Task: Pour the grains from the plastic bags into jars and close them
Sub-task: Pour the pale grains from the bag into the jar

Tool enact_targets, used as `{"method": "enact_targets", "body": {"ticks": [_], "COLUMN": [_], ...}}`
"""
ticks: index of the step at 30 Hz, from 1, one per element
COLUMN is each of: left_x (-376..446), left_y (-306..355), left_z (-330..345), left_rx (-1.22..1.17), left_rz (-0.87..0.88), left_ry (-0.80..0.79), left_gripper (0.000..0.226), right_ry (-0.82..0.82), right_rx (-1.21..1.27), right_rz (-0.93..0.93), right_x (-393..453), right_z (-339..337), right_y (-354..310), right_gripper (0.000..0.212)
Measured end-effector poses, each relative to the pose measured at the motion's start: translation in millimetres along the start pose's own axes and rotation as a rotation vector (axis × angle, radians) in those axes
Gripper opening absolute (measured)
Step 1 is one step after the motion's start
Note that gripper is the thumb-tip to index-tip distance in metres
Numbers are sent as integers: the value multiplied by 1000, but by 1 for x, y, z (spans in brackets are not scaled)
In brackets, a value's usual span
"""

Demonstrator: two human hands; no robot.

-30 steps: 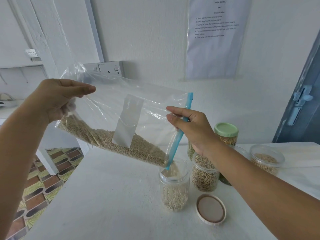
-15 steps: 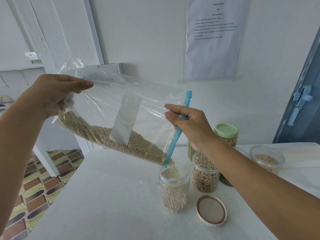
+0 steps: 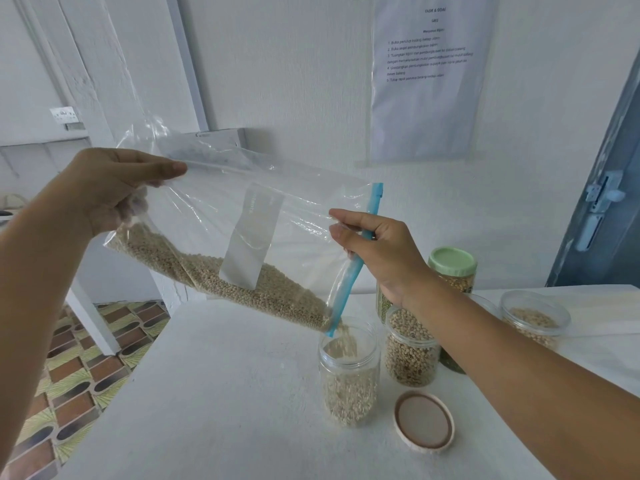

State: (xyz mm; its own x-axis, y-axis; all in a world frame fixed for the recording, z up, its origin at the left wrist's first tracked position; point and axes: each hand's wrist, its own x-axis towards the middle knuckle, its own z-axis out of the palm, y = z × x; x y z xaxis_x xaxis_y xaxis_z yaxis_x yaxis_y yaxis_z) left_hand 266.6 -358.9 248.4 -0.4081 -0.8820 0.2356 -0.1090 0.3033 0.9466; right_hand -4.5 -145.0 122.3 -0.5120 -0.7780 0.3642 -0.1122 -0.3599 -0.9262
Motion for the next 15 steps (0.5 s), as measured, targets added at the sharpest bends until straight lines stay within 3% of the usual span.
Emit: {"method": "enact_targets", "body": {"ticks": [4, 8, 13, 15], "left_x": [-4, -3, 1, 3], "left_y": [-1, -3, -1, -1], "left_z": [2, 4, 3, 2], "left_rx": [-2, -14, -20, -15], "left_rz": [-23, -29, -26, -15], "left_ry": [0, 11, 13, 19], "left_gripper": [55, 63, 54, 59], "right_ry": [0, 7, 18, 20], "right_rx": [1, -3, -13, -23], "right_rz": [9, 16, 5, 1], "right_x": [-1, -1, 0, 0], "right_z": [-1, -2, -3, -3], "right_y": [3, 4, 2, 2], "right_gripper": [24, 24, 25, 25]}}
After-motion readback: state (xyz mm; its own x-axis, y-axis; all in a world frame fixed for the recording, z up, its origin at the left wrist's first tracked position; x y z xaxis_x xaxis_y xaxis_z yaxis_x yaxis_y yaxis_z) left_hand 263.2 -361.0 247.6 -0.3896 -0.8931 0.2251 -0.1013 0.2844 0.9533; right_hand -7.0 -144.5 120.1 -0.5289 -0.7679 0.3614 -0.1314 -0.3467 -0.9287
